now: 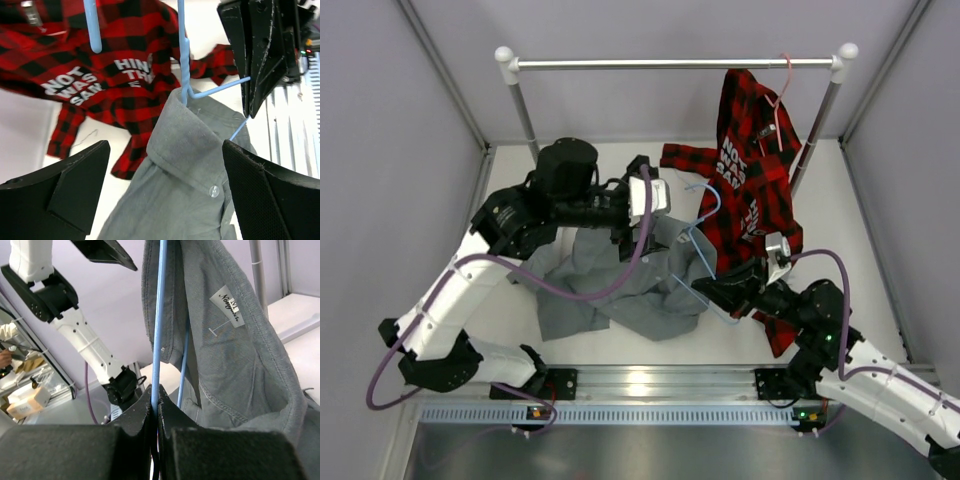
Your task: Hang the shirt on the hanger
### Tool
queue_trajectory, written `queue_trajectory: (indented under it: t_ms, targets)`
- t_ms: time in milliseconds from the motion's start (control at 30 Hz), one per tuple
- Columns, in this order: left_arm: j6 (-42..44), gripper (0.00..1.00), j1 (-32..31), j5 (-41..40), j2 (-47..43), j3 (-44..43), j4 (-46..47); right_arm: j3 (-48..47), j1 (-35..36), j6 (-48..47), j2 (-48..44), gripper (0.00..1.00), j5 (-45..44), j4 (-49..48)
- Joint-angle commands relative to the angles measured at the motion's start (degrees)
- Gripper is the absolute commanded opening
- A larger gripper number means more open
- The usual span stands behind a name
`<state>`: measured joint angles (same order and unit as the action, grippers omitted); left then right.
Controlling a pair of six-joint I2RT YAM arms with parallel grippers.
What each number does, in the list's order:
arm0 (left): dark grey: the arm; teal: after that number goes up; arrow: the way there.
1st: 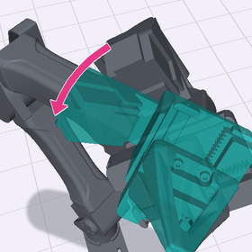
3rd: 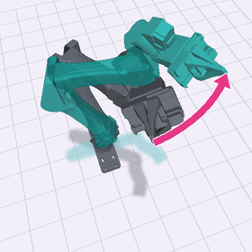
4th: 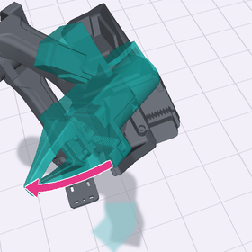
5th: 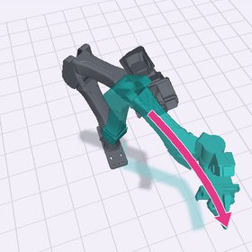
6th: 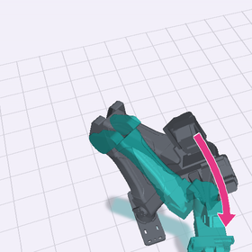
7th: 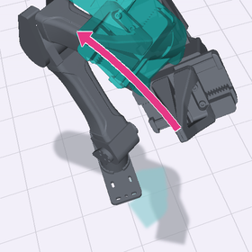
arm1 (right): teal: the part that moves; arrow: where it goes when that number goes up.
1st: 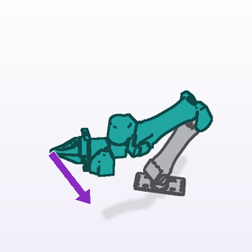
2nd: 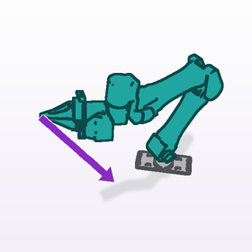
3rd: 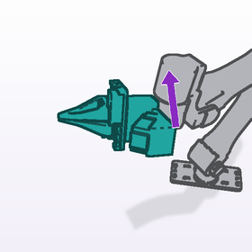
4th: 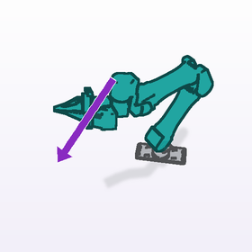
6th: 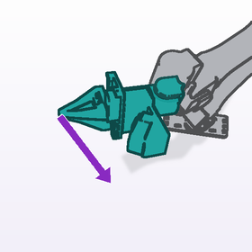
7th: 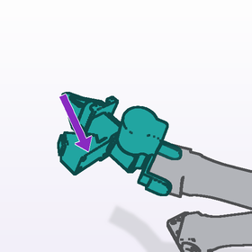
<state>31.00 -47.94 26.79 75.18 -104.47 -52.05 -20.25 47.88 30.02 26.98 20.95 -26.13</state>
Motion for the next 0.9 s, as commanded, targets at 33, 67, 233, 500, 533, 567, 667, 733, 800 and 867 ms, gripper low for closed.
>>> queue_trajectory:
  t_ms: [33, 67, 233, 500, 533, 567, 667, 733, 800, 867]
  targets:
    - [3.80, 0.96, 0.57, 9.07, 1.72, -5.49, -5.07, -1.64, 0.64, -2.34, -4.04, 0.00, 2.16, 2.13]
    - [3.97, 0.95, 0.48, 10.64, 1.90, -4.96, -5.34, -1.63, 0.73, -2.42, -4.56, 0.00, 2.43, 2.66]
    - [5.21, 0.62, 0.57, 14.96, 2.60, -0.48, -5.69, -2.25, 0.64, -4.35, -6.50, 0.00, 4.71, 6.00]
    - [6.79, 0.51, 0.57, 21.55, 4.54, -0.12, -9.55, -2.69, 0.64, -6.90, -7.73, 0.00, 7.53, 7.50]
    - [6.44, 0.49, 0.57, 22.08, 4.54, -0.04, -9.73, -2.78, 0.64, -6.99, -8.00, 0.00, 7.44, 7.50]
    - [6.18, 0.47, 0.57, 22.08, 4.37, 0.66, -9.91, -2.86, 0.64, -7.43, -8.09, 0.00, 7.44, 7.67]
    - [5.04, 0.49, 0.57, 22.43, 3.49, 2.59, -10.00, -3.83, 0.64, -8.31, -8.35, 0.00, 8.92, 8.11]
    - [4.59, 0.54, 0.57, 22.35, 3.13, 3.21, -10.00, -4.36, 0.64, -8.57, -8.61, 0.00, 9.81, 7.94]
    - [4.24, 0.49, 0.57, 22.43, 2.96, 3.65, -10.00, -4.71, 0.64, -9.45, -8.53, 0.00, 11.21, 8.20]
    - [4.94, 0.20, 0.57, 23.48, 2.78, 3.74, -10.00, -5.06, 0.64, -9.98, -8.35, 0.00, 11.65, 8.81]
